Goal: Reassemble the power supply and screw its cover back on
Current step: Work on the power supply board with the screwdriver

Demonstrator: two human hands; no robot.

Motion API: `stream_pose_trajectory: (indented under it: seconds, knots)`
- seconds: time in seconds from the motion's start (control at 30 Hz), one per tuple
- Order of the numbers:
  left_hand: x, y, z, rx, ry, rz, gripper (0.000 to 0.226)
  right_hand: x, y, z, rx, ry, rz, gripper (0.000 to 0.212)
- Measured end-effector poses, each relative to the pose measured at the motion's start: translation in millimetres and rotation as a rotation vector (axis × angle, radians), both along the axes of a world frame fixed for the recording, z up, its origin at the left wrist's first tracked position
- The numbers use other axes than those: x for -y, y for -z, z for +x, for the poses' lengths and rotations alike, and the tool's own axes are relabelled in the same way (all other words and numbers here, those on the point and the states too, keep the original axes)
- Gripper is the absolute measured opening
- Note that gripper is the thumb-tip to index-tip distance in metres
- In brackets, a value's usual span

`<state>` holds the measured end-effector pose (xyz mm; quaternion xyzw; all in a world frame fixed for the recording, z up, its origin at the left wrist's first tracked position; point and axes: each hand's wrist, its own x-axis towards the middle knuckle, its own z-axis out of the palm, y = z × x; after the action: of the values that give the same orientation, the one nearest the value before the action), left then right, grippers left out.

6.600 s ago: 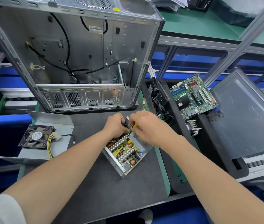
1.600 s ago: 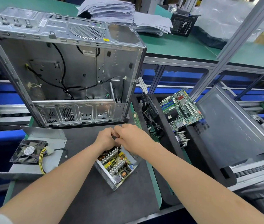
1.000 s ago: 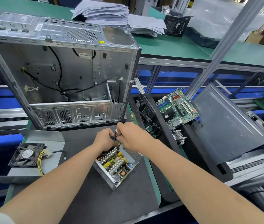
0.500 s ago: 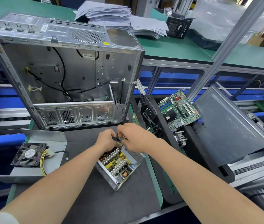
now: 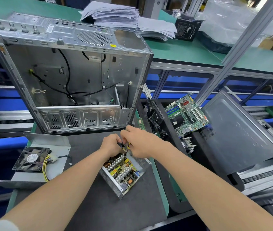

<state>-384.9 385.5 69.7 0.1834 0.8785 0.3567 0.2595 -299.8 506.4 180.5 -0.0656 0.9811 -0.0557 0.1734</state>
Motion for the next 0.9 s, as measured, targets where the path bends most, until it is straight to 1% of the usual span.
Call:
stream_pose_trajectory:
  seconds: [0.03,0.13,0.23,0.27,0.33,0.37,0.47,0.53,0.6,0.77,0.83,0.9]
  knots:
    - [0.1,0.3,-0.1,0.013,-0.009,0.002,0.030,-0.5,-1.3,-2.1,0.001,0.007,0.002,0.023]
    - [-0.6,0.6,-0.5,0.048,-0.049,0.013,0.035,1.5,0.7,-6.5,-0.045,0.100,0.024,0.014]
    - [-1.6,0.6,-0.3,0.060,-0.069,0.012,0.038,5.8,8.1,-4.6,-0.096,0.158,0.162,0.024]
    - [-1.6,0.9,-0.4,0.060,-0.074,0.014,0.038,6.4,9.1,-3.2,-0.112,0.178,0.161,0.027]
    - [-0.9,2.8,-0.6,0.050,-0.073,0.013,0.031,5.1,8.2,0.2,-0.127,0.204,0.092,0.033]
    - [-0.5,3.3,-0.4,0.042,-0.068,0.012,0.028,4.3,6.8,1.7,-0.118,0.196,0.052,0.031]
    - [-0.1,3.2,0.0,0.044,-0.067,0.027,0.029,1.5,3.2,2.7,-0.017,0.098,-0.014,0.013]
    - [-0.1,2.6,-0.5,0.069,-0.074,0.036,0.035,0.5,2.1,1.8,-0.011,0.073,-0.025,0.013]
    - [0.2,2.6,-1.4,0.093,-0.083,0.047,0.039,0.5,2.9,0.2,-0.047,0.098,-0.024,0.010]
    - [0.7,5.0,-3.3,0.087,-0.105,0.065,0.037,5.4,6.5,-1.7,-0.099,0.184,0.084,0.030]
    - [0.8,5.4,-3.2,0.085,-0.104,0.061,0.034,5.8,6.8,-0.4,-0.113,0.216,0.036,0.034]
    - [0.7,5.6,-2.7,0.062,-0.097,0.049,0.032,4.4,6.1,2.9,-0.099,0.180,-0.040,0.032]
